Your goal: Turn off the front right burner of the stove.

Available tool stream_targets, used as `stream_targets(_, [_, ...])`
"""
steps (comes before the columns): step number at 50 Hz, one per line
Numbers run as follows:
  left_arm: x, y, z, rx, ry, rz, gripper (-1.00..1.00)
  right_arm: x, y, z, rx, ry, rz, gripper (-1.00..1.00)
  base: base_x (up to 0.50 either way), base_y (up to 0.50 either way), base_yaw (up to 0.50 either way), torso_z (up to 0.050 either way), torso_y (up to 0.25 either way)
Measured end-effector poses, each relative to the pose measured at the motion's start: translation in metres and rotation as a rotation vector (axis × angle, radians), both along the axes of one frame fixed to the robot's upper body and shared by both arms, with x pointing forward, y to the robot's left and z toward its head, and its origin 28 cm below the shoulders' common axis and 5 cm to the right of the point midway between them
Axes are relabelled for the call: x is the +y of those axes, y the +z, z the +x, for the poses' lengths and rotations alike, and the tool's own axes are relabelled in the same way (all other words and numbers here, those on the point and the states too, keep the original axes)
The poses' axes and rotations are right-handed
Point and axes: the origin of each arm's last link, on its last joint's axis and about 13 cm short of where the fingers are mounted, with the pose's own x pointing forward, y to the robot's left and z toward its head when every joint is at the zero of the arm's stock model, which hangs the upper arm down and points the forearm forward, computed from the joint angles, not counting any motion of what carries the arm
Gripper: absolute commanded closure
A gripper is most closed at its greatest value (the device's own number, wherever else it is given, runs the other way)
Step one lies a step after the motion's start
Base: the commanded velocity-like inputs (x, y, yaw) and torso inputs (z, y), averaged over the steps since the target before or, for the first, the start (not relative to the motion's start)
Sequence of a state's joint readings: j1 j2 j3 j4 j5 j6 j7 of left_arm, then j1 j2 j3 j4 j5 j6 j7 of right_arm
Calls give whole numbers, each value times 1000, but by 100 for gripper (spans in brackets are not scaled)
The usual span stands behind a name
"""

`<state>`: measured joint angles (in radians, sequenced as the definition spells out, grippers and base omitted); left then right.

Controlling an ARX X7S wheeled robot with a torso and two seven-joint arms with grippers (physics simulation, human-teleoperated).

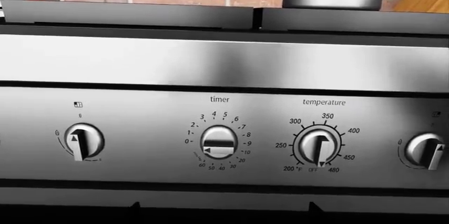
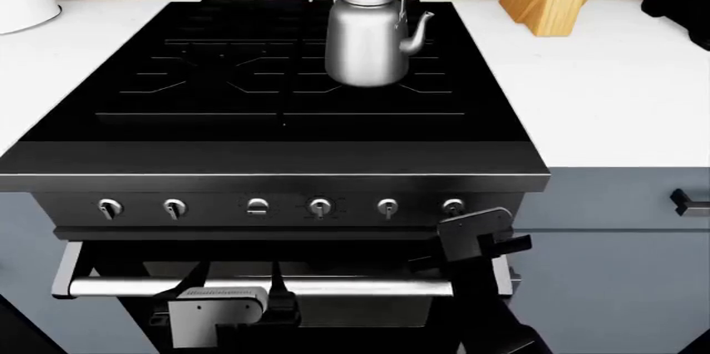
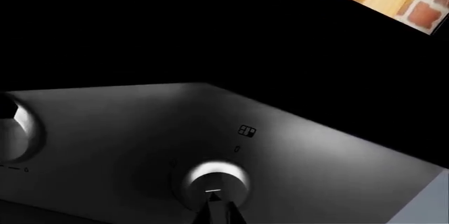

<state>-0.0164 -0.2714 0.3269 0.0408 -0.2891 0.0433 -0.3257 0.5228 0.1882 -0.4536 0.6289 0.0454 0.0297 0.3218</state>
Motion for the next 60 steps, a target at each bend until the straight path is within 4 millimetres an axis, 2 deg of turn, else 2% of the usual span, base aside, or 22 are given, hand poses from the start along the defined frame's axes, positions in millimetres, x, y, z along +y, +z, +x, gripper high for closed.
stream_targets(33, [0,-1,1,6,0,1,-100,7,-14,1,-58,-17,-52,100,19,1,10,-1,0])
stream_targets(60, [-1,-1,1,9,-3,4,-100,8,-19,1,-88,-21,105,100,28,1,13,-1,0])
